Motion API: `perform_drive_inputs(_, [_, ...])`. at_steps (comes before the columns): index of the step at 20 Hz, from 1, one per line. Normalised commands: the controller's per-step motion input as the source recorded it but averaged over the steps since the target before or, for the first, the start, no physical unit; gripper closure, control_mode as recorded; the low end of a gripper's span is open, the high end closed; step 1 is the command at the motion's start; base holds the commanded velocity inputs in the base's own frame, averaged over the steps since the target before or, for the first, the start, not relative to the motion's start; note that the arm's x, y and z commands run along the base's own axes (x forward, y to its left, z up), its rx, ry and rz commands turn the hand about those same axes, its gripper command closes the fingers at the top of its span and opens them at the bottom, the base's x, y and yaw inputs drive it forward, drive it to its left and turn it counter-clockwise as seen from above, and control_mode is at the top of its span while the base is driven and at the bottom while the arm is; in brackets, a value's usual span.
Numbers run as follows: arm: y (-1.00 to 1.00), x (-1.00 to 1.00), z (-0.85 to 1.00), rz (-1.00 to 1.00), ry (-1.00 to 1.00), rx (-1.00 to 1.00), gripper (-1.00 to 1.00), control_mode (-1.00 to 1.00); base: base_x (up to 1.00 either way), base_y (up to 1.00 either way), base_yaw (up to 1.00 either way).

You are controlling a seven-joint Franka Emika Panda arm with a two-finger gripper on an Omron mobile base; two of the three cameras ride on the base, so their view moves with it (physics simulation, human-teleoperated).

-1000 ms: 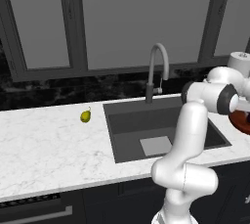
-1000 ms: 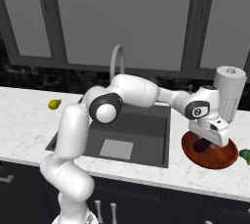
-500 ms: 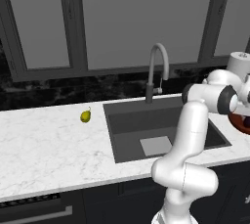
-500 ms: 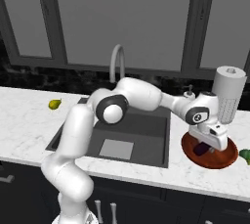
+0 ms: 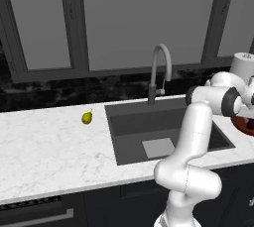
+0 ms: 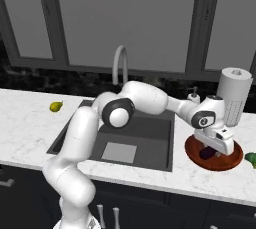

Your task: Pick the eggplant from the sink and place it in the bowl. Then pick the bowl and place it in the microwave. Then close the microwave door and press the start button.

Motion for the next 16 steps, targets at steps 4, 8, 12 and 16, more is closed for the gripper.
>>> perform_drive_inputs(4, [0.00, -0.06, 0.01, 0.00, -0.06, 0.00, -1.00, -1.00, 0.00, 0.00, 0.00])
perform_drive_inputs(8, [0.09, -0.23, 0.17, 0.00, -0.15, 0.00, -1.00, -1.00, 0.00, 0.00, 0.00])
perform_drive_inputs(12, [0.18, -0.40, 0.41, 0.00, -0.09, 0.00, -1.00, -1.00, 0.00, 0.00, 0.00])
perform_drive_inputs(16, [0.42, -0.56, 0.60, 0.00, -0.09, 0.00, -1.00, -1.00, 0.00, 0.00, 0.00])
